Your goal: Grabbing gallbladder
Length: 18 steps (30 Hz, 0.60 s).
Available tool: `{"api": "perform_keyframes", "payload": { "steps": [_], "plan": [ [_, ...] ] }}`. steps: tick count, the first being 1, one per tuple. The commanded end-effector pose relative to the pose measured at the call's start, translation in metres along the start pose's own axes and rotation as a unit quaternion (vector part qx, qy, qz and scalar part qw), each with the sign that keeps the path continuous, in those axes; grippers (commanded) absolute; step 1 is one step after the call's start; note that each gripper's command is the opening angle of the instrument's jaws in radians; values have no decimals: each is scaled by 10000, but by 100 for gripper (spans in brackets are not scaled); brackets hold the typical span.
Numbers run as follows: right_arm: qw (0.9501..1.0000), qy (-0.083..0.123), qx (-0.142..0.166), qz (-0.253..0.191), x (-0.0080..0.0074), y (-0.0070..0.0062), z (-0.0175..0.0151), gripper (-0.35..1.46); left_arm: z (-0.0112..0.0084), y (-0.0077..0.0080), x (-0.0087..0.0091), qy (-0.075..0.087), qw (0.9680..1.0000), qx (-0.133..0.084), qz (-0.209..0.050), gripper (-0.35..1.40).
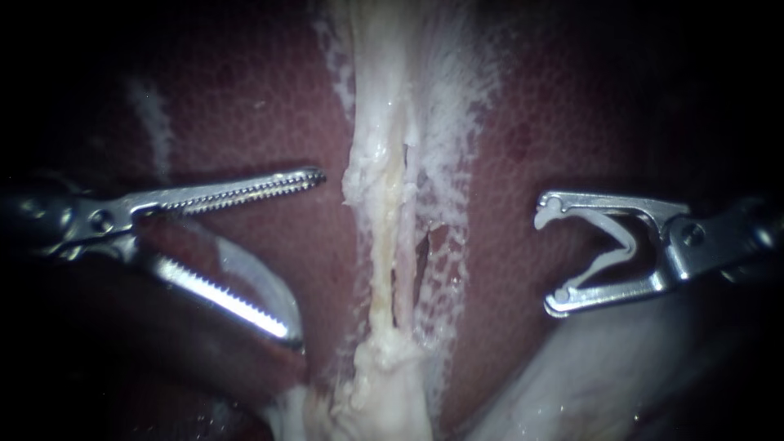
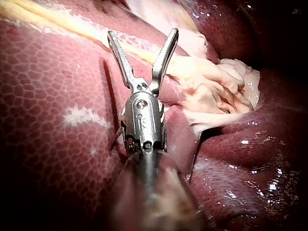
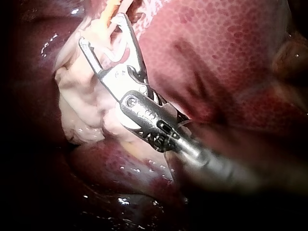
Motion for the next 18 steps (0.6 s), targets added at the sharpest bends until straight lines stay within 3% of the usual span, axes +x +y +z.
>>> {"api": "perform_keyframes", "payload": {
  "steps": [1, 8, 10, 14, 18],
  "plan": [
    [10000, -1, -1, 0, 0, 0, 0, 60, 0, 0, 0, 1, 10000, -2, -1, 106],
    [10000, -1, -1, 1, 0, 0, 0, 60, 0, 2, -2, -2, 10000, 2, -8, 108],
    [10000, -1, -1, 1, 0, 0, 0, 60, 0, 4, -3, 27, 9999, -126, 16, 108],
    [10000, -1, -1, 0, 0, 0, 0, 60, 4, 11, -5, 72, 9983, -390, -422, 104],
    [10000, 0, 2, -1, 0, -1, 0, 60, 17, 19, -6, 190, 9961, -567, -652, 101]
  ]
}}
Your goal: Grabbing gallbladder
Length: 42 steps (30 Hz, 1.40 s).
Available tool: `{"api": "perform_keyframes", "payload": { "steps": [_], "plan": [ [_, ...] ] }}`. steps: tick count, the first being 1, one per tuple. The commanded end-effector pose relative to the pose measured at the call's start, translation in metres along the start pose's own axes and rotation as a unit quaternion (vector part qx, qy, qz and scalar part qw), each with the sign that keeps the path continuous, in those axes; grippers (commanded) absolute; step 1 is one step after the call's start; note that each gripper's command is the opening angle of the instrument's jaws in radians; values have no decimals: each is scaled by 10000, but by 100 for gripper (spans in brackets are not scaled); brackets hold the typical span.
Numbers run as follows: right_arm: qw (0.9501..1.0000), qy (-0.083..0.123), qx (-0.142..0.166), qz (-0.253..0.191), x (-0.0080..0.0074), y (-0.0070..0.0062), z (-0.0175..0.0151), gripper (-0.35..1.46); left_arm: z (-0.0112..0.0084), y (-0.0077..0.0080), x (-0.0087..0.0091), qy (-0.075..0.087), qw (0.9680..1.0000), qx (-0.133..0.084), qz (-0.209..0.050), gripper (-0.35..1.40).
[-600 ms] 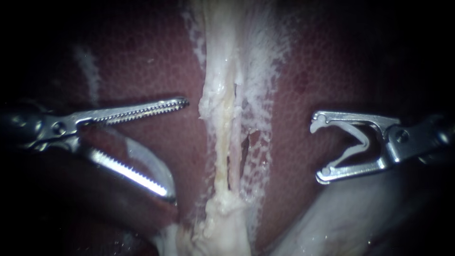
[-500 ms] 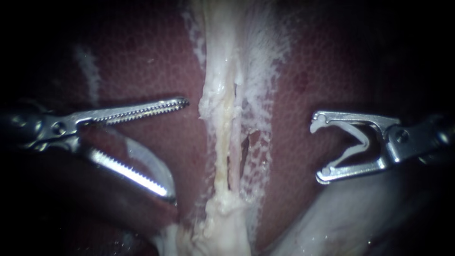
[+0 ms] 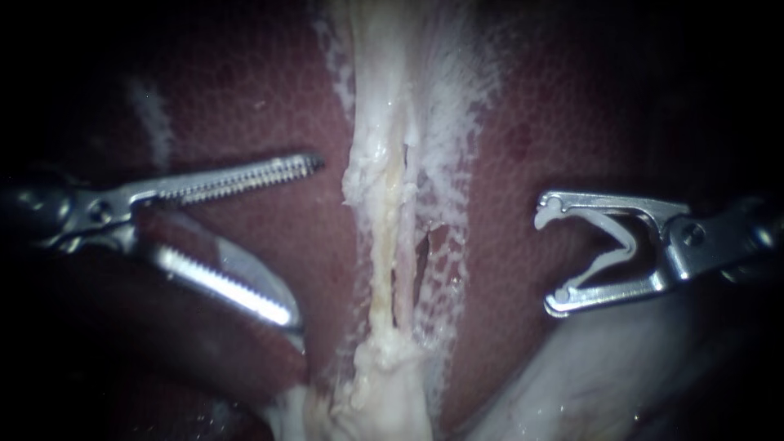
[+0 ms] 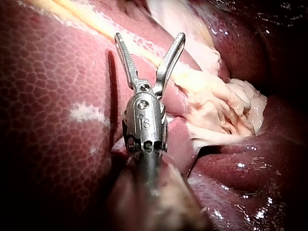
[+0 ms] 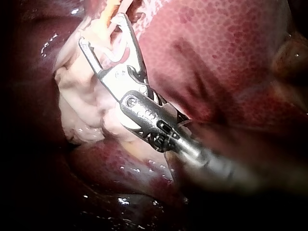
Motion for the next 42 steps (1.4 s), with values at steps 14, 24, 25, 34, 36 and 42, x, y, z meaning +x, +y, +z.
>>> {"api": "perform_keyframes", "payload": {
  "steps": [14, 24, 25, 34, 36, 42],
  "plan": [
    [10000, 0, 1, -2, 0, 0, 0, 60, 11, 26, 28, 475, 9954, -432, -716, 81],
    [10000, 0, 0, -2, 0, 0, 1, 60, 19, 28, 30, 585, 9884, -652, -1238, 54],
    [10000, 0, 0, -2, -1, 0, 1, 60, 20, 27, 29, 582, 9879, -668, -1272, 52],
    [10000, -1, -1, -2, -1, 0, 1, 60, 27, 26, 22, 657, 9795, -947, -1649, 20],
    [10000, -1, -1, -2, -1, 0, 1, 60, 27, 27, 23, 677, 9777, -997, -1719, 0],
    [10000, -1, -1, -3, -1, 0, 0, 60, 23, 32, 27, 795, 9741, -1073, -1823, -35]
  ]
}}
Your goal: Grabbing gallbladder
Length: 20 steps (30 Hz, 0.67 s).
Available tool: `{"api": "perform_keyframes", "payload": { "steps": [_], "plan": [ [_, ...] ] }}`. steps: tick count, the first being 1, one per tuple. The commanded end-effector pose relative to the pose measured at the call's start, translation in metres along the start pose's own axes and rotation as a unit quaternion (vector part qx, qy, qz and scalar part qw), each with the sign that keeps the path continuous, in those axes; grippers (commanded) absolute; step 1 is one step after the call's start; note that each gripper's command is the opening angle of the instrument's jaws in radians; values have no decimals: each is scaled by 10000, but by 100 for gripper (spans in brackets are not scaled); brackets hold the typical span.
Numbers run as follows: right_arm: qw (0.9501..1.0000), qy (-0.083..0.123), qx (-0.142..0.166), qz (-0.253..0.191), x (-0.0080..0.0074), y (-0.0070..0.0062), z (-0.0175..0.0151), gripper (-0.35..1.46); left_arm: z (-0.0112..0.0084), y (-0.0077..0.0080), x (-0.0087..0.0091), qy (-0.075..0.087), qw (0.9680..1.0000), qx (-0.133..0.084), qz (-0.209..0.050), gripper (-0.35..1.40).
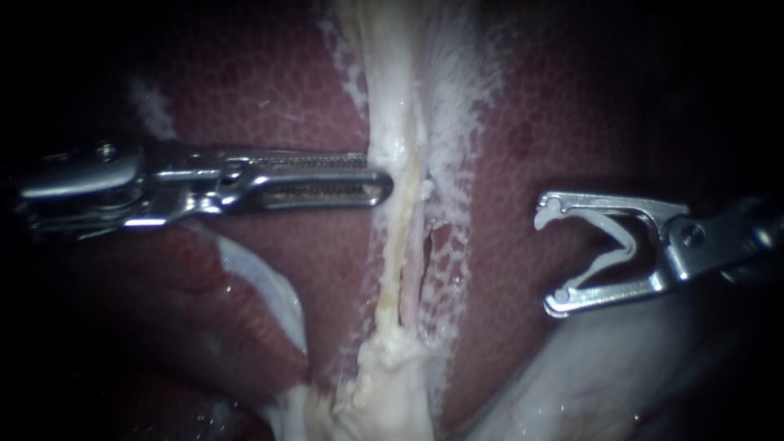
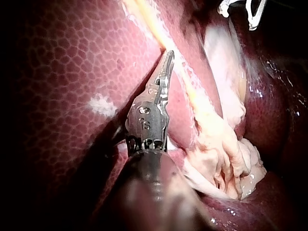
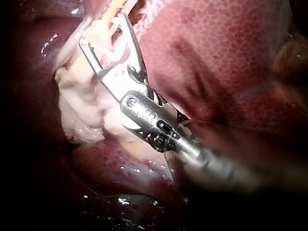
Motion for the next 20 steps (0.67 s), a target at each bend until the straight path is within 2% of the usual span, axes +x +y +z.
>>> {"api": "perform_keyframes", "payload": {
  "steps": [1, 5, 20],
  "plan": [
    [10000, 1, 0, 0, 0, 0, 0, 60, -1, 1, 1, 14, 10000, -12, -11, -35],
    [10000, 1, 0, 0, 0, 0, 0, 60, -3, 1, 1, 65, 10000, -57, -48, -35],
    [10000, 1, 1, 0, 0, 0, 0, 60, -4, 0, 2, 83, 9999, -112, -63, -35]
  ]
}}
